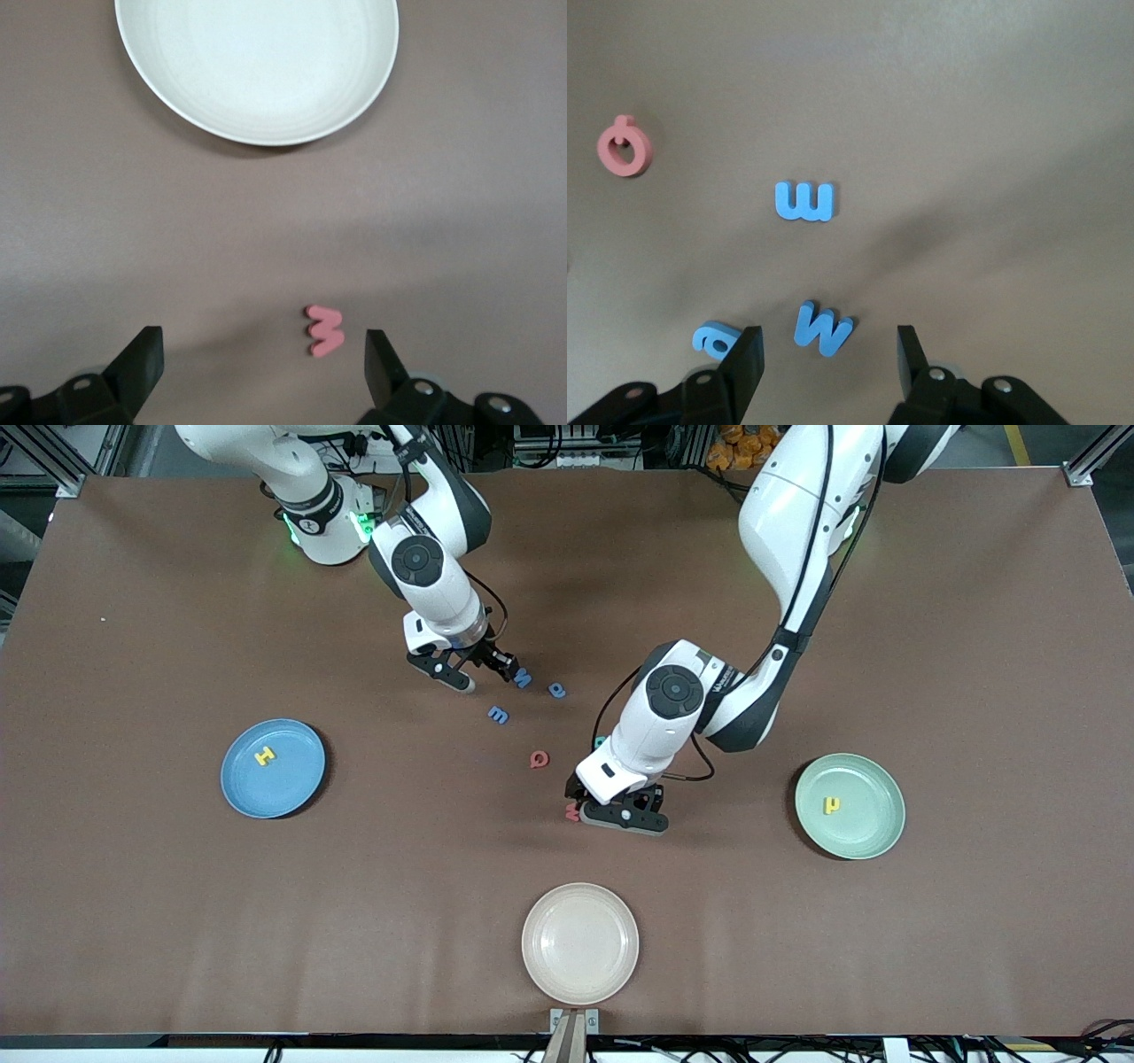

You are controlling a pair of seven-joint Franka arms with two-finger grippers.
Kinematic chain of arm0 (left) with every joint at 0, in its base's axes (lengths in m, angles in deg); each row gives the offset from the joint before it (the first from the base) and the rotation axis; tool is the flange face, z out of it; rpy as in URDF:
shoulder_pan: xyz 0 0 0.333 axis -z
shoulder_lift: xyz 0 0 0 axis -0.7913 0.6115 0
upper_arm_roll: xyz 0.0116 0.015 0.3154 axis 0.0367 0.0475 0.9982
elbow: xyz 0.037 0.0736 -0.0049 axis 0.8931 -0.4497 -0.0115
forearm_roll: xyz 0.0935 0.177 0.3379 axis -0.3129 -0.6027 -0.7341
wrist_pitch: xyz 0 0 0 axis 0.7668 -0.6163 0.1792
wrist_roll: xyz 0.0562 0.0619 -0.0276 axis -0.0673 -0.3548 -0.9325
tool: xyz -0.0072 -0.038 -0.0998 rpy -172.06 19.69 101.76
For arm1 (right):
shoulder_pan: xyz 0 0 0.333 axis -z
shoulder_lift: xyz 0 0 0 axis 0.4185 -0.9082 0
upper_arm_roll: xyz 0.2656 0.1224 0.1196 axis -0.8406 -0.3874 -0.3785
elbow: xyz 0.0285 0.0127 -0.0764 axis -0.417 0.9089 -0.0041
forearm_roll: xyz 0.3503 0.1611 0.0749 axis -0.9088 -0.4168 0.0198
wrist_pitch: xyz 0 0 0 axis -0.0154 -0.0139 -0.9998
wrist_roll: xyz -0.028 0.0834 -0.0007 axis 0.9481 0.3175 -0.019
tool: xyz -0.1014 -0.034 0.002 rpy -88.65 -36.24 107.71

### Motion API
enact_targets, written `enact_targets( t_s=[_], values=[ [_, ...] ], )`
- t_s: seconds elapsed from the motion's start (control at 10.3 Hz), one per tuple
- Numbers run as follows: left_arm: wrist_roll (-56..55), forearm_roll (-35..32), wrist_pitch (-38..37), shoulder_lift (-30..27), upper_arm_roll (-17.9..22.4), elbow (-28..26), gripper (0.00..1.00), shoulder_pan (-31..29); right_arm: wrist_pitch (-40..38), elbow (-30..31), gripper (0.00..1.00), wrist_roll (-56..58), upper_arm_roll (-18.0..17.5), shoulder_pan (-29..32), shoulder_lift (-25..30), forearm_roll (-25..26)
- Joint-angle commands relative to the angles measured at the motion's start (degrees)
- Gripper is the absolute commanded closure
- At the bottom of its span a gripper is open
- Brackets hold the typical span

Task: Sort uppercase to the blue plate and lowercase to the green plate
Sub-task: 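Grasp the blue W with the right gripper while the left gripper lowers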

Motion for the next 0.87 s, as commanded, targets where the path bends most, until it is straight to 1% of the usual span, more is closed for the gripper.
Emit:
enact_targets(
  t_s=[0.0, 0.19, 0.29, 0.39, 0.48, 0.58, 0.68, 0.77],
  values=[
    [-7.7, 1.2, 5.4, 3.2, 0.7, 2.7, 0.00, 1.5, 5.0, 1.3, 0.31, -3.9, 0.1, -1.7, -2.3, 0.5],
    [-13.1, 1.2, 8.6, 5.4, 0.7, 4.2, 0.00, 2.6, 6.0, 1.1, 0.31, -5.9, 0.1, -1.8, -4.1, 0.8],
    [-14.4, 1.2, 9.3, 5.8, 0.7, 4.1, 0.01, 2.8, 6.6, 1.0, 0.31, -7.0, 0.1, -2.2, -5.3, 1.5],
    [-16.1, 1.2, 10.6, 6.7, 0.7, 4.1, 0.04, 2.8, 8.1, 0.5, 0.32, -9.9, 0.1, -2.4, -7.2, 3.6],
    [-18.0, 1.0, 11.2, 6.9, 0.7, 4.0, 0.06, 3.2, 10.1, -0.1, 0.32, -14.8, 0.1, -2.7, -9.1, 7.6],
    [-18.2, 0.6, 11.2, 7.1, 0.8, 3.6, 0.08, 3.6, 10.0, -1.4, 0.32, -20.1, 0.1, -2.6, -10.0, 12.3],
    [-18.2, -0.9, 11.2, 7.7, 0.8, 3.7, 0.10, 3.6, 9.6, -2.1, 0.32, -23.4, 0.0, -2.2, -10.0, 13.6],
    [-17.4, -3.2, 11.2, 7.9, 0.8, 3.7, 0.15, 3.5, 7.9, -3.1, 0.32, -23.9, 0.0, -1.9, -10.3, 13.5]
  ],
)
